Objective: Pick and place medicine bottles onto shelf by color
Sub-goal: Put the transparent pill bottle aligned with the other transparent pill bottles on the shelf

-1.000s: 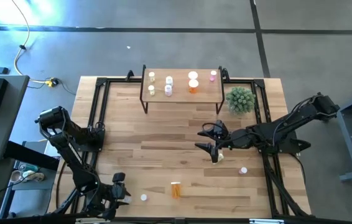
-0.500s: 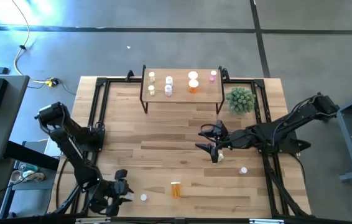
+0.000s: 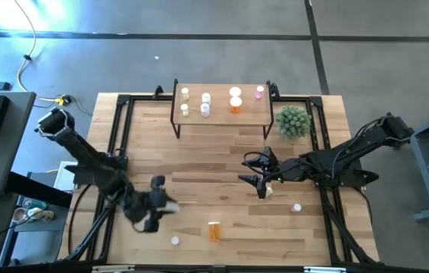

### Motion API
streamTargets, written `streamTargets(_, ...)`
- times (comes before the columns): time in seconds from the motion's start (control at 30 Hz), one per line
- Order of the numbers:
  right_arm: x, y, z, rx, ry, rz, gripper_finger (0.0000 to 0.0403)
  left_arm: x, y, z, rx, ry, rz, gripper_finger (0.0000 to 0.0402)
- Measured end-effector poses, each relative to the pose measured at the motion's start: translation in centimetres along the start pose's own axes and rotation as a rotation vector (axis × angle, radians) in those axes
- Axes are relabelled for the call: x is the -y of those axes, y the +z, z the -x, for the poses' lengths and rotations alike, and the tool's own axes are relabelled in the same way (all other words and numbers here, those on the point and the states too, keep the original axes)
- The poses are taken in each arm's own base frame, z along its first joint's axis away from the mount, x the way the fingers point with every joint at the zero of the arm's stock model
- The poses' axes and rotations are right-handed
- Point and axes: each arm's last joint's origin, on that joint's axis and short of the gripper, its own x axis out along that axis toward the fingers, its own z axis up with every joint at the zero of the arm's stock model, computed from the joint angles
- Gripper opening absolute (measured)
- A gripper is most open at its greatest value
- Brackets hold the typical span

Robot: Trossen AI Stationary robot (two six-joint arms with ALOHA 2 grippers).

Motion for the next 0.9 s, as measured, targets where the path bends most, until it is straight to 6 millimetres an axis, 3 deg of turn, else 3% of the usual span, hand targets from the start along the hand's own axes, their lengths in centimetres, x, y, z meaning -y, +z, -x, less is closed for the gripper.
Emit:
streamTargets(0.23, 0.0, 0.0, 0.0, 0.000, -0.008, 0.007, 0.0257, -5.9, 3.2, 0.0, 0.044, 0.090, -0.028, 0.0141)
streamTargets(0.57, 0.1, -0.2, 0.0, -0.016, -0.017, 0.012, 0.0257, -14.2, 6.1, 0.2, 0.059, 0.196, 0.041, 0.0141)
streamTargets(0.9, 0.3, -0.5, 0.0, -0.041, -0.032, 0.026, 0.0257, -19.4, 10.1, 3.0, 0.140, 0.259, 0.059, 0.0141)
